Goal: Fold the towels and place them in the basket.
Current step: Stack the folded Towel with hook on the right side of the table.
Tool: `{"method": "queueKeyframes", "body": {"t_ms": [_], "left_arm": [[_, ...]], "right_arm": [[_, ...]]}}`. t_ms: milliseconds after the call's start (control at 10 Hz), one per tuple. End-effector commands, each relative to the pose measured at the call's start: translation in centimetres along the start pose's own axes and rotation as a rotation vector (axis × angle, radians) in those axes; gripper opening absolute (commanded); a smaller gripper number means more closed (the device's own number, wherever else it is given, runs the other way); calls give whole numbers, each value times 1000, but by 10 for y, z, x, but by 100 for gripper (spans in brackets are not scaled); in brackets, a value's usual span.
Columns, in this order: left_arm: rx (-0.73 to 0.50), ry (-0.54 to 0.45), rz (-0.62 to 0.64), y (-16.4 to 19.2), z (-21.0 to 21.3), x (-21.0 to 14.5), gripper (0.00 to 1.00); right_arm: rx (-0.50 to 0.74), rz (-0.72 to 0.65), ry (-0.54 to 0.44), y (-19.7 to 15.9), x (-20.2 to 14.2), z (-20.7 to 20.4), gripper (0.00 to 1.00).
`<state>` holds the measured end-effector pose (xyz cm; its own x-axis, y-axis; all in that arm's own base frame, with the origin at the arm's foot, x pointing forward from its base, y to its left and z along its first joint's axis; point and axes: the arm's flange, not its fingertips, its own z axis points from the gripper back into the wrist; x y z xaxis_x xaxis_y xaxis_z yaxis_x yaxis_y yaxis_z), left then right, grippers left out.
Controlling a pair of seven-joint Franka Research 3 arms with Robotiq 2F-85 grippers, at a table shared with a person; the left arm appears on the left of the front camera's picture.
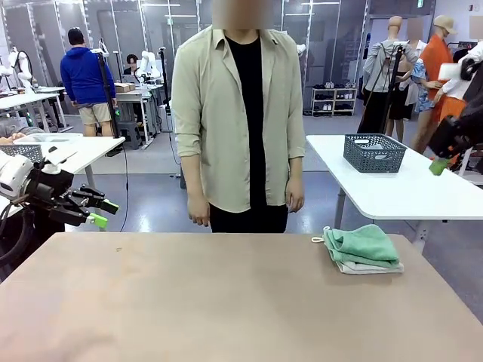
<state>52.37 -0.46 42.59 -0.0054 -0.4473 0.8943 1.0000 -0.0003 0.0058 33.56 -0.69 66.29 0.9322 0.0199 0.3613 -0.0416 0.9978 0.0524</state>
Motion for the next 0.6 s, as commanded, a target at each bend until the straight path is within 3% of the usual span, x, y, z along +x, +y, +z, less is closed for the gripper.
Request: {"method": "queueKeyframes", "body": {"t_ms": [0,300,400,500], "left_arm": [[9,19,-4,-4,0,1,70],[9,19,-4,-4,0,1,70],[9,19,-4,-4,0,1,70],[9,19,-4,-4,0,1,70]], "right_arm": [[43,-57,-37,10,-19,17,86],[81,-25,-14,11,-33,27,86],[32,37,-84,11,-29,13,86],[39,-31,-37,12,-33,40,86]]}}
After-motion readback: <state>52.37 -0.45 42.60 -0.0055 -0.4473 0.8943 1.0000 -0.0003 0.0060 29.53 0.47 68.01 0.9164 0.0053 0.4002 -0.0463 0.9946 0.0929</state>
